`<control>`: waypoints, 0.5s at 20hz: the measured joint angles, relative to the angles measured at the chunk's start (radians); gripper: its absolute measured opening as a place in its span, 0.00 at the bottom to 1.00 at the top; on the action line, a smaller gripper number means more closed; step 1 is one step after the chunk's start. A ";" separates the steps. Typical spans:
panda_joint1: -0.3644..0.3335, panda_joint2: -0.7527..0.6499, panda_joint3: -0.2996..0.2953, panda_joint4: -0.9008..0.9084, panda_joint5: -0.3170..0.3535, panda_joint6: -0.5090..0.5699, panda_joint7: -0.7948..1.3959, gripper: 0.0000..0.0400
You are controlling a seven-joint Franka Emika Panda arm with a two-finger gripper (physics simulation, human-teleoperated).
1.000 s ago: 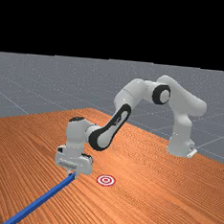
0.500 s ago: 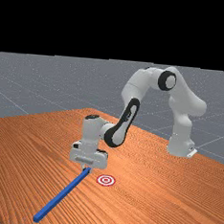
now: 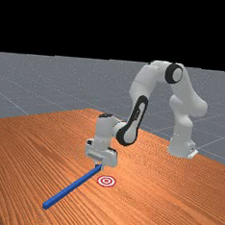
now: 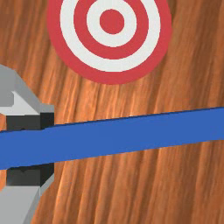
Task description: Pull the pivot to the target area
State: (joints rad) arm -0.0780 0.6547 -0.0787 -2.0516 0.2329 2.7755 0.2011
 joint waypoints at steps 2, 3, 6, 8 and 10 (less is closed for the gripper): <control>-0.002 -0.018 -0.007 -0.042 0.018 0.020 0.024 0.26; -0.004 -0.012 -0.019 -0.034 0.031 0.015 0.055 0.27; -0.070 -0.004 -0.002 -0.010 0.020 0.002 -0.039 0.25; -0.134 -0.018 0.049 -0.030 -0.021 0.005 -0.216 0.24; -0.173 -0.021 0.098 -0.034 -0.079 -0.009 -0.386 0.27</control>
State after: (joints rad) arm -0.2505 0.6334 0.0191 -2.0854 0.1535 2.7664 -0.1850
